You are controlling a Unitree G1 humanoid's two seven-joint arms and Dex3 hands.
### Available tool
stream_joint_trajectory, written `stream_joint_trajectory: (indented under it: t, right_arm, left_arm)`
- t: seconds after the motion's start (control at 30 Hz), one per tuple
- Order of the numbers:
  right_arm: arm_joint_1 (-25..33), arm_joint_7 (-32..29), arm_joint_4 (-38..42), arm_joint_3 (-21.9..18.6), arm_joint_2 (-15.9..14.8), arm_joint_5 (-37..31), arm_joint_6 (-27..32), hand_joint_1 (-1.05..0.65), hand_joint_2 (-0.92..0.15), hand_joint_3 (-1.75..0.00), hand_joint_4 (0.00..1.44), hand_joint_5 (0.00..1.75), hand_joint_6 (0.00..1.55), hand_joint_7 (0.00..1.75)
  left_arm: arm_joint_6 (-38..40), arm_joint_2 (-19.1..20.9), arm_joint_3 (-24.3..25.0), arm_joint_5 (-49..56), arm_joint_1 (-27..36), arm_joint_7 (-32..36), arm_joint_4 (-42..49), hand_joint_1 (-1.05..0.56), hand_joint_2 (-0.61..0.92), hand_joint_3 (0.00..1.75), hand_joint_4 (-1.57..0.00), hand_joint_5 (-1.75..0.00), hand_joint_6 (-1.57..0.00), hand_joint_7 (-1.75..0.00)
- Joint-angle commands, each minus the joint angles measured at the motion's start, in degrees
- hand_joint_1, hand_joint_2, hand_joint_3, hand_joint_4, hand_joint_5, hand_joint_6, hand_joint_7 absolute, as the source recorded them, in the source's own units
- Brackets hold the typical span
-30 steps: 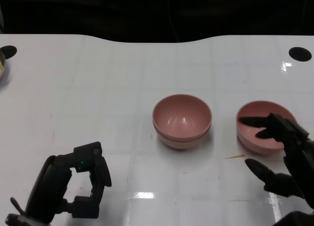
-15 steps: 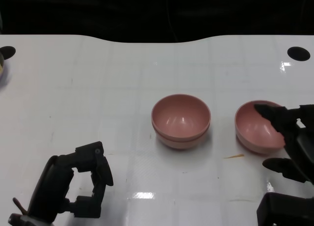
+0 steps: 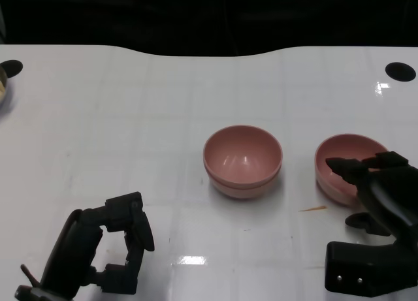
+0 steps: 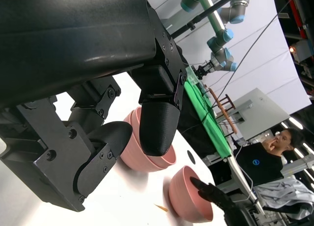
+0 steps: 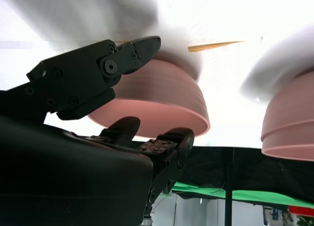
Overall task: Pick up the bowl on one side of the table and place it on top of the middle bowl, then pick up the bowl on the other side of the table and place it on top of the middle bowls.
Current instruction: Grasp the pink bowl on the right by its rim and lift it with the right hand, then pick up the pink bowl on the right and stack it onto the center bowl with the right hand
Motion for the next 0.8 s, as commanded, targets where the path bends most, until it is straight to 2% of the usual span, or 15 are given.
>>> stream_joint_trajectory:
  t: [0.03, 0.07, 0.1, 0.17, 0.2, 0.23, 0.3, 0.33, 0.4, 0.43, 0.5, 0.57, 0.8]
  right_arm:
    - [-4.1, -3.4, 6.9, 1.8, -1.1, 0.6, -1.2, -0.21, -0.83, 0.00, 0.64, 0.31, 0.68, 0.06]
    - [-5.3, -4.9, 9.2, 2.6, -1.3, 0.6, -2.3, -0.18, -0.84, 0.00, 0.72, 0.27, 0.74, 0.05]
    - [-6.5, -6.6, 11.6, 3.4, -1.5, 0.5, -3.5, -0.13, -0.84, 0.00, 0.89, 0.29, 0.87, 0.08]
    - [-9.0, -10.8, 17.0, 4.6, -1.7, 0.9, -6.8, -0.10, -0.85, 0.00, 1.12, 0.40, 1.11, 0.15]
    - [-10.0, -12.7, 19.3, 5.2, -1.7, 1.1, -8.1, -0.09, -0.86, -0.01, 1.12, 0.70, 1.22, 0.18]
    - [-11.0, -14.1, 21.2, 5.8, -1.7, 1.1, -9.0, -0.09, -0.88, -0.01, 1.04, 1.14, 1.30, 0.21]
    - [-12.6, -17.3, 24.1, 7.0, -1.8, 0.7, -10.5, -0.10, -0.89, -0.01, 0.94, 1.54, 1.32, 0.25]
    - [-13.3, -19.2, 25.3, 7.8, -1.8, 0.3, -10.9, -0.10, -0.89, -0.02, 0.94, 1.66, 1.17, 0.72]
    - [-14.5, -22.1, 27.1, 8.8, -1.8, 0.2, -11.9, -0.11, -0.90, -0.04, 0.94, 1.73, 0.92, 1.36]
    - [-14.9, -22.7, 27.4, 9.1, -1.8, 0.4, -12.0, -0.11, -0.90, -0.04, 0.94, 1.74, 0.87, 1.48]
    - [-15.5, -24.8, 27.2, 9.7, -2.0, 0.5, -12.5, -0.11, -0.89, -0.04, 0.94, 1.74, 0.84, 1.57]
    - [-16.0, -27.2, 26.3, 10.0, -2.2, 0.3, -13.0, -0.08, -0.84, -0.02, 0.95, 1.75, 0.80, 1.68]
    - [-16.4, -29.8, 20.7, 9.5, -3.0, 1.1, -13.7, -0.11, -0.86, -0.04, 0.99, 1.75, 0.78, 1.74]
  left_arm:
    - [-0.4, 0.1, 0.4, -0.4, 0.0, -0.8, -0.2, -0.05, 0.25, 1.65, -0.97, -1.75, -0.85, -1.62]
    - [-0.3, 0.0, 0.3, -0.6, 0.0, -0.9, -0.3, -0.05, 0.25, 1.65, -0.97, -1.75, -0.85, -1.62]
    - [-0.1, -0.1, 0.2, -1.0, 0.1, -1.2, -0.4, -0.05, 0.25, 1.65, -0.97, -1.75, -0.85, -1.62]
    - [0.2, -0.2, 0.2, -1.3, 0.2, -1.6, -0.5, -0.05, 0.25, 1.64, -0.97, -1.75, -0.85, -1.61]
    - [0.1, -0.3, 0.2, -1.3, 0.2, -1.7, -0.5, -0.04, 0.25, 1.64, -0.97, -1.75, -0.85, -1.61]
    - [0.1, -0.3, 0.3, -1.1, 0.2, -1.7, -0.6, -0.04, 0.25, 1.64, -0.97, -1.75, -0.85, -1.61]
    - [0.3, -0.5, 0.4, -1.0, 0.2, -1.7, -0.7, -0.04, 0.25, 1.64, -0.97, -1.75, -0.85, -1.61]
    - [0.5, -0.5, 0.5, -0.9, 0.2, -1.6, -0.8, -0.04, 0.25, 1.64, -0.97, -1.75, -0.85, -1.61]
    - [0.5, -0.5, 0.6, -0.5, 0.3, -1.5, -1.0, -0.05, 0.25, 1.64, -0.97, -1.75, -0.86, -1.60]
    - [0.5, -0.5, 0.6, -0.4, 0.3, -1.5, -1.1, -0.05, 0.25, 1.64, -0.97, -1.75, -0.86, -1.60]
    - [0.6, -0.5, 0.6, -0.6, 0.3, -1.7, -1.2, -0.04, 0.25, 1.64, -0.97, -1.75, -0.86, -1.60]
    - [0.5, -0.4, 0.6, -1.0, 0.3, -1.9, -1.1, -0.04, 0.25, 1.64, -0.97, -1.75, -0.86, -1.60]
    - [0.2, -0.4, 0.7, -1.4, 0.3, -2.3, -0.9, -0.01, 0.24, 1.64, -0.97, -1.75, -0.86, -1.60]
